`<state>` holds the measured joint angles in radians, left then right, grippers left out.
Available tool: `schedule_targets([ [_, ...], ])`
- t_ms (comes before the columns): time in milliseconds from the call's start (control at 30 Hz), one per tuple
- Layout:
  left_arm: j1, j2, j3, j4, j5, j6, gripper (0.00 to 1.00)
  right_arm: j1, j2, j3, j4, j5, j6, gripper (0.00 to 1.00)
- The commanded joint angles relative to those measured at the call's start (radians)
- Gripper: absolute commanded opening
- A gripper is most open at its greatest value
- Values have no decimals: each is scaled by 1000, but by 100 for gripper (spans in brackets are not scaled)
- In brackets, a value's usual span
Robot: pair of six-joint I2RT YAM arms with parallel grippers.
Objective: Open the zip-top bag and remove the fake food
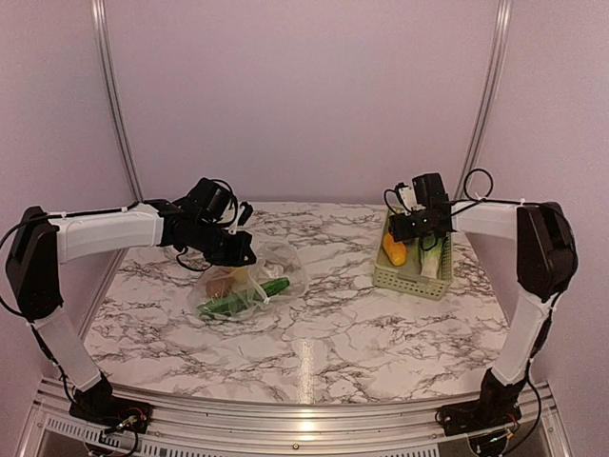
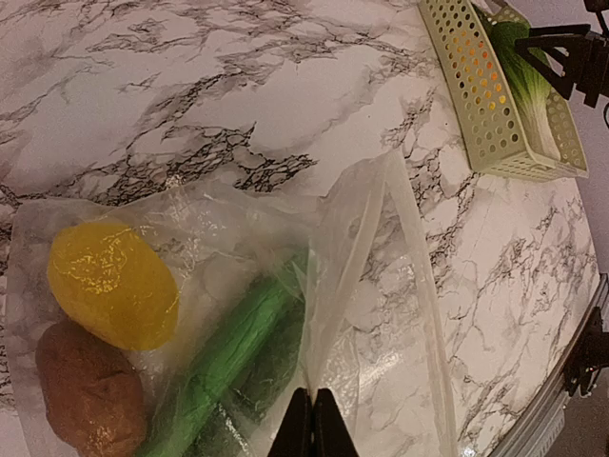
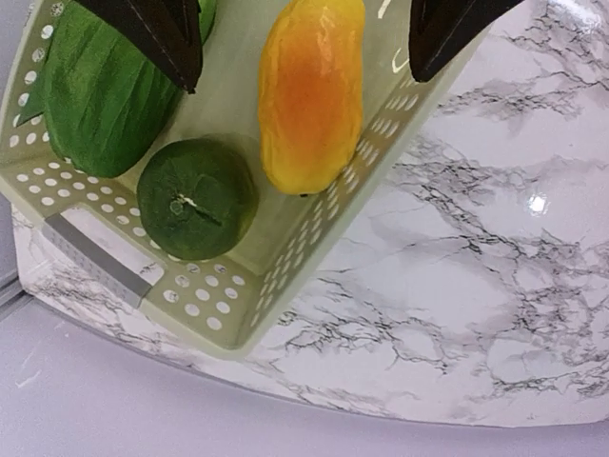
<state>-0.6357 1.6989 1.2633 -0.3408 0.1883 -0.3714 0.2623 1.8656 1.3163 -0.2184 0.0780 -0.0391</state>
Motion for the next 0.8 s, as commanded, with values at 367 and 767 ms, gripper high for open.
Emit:
schedule_targets([
  [367, 7, -38, -50, 8, 225, 114, 0, 376, -135, -163, 379, -545, -126, 53],
  [767, 8, -38, -62, 14, 291, 130, 0, 552, 76, -123, 446, -591, -288, 35],
])
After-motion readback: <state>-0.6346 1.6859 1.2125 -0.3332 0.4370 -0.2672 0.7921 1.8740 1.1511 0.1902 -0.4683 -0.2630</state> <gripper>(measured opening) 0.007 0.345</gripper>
